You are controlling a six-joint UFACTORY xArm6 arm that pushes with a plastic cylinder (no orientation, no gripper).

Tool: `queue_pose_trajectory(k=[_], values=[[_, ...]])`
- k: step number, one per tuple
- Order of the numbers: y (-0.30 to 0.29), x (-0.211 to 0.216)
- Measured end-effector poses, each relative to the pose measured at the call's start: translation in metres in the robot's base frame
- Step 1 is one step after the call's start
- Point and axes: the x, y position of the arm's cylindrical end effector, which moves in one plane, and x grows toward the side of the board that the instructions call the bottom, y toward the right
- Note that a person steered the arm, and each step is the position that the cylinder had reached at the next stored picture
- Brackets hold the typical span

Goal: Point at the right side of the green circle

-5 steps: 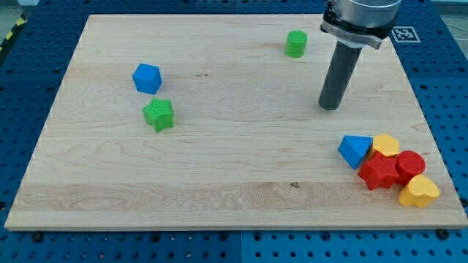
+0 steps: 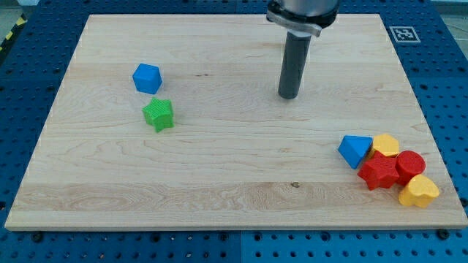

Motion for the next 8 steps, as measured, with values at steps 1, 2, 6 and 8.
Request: queue_pose_trajectory(k=[1,2,6,8], values=[[0.064,0.008],[0.101,0.005],[0.129,-0.024],[0.129,-0.057]])
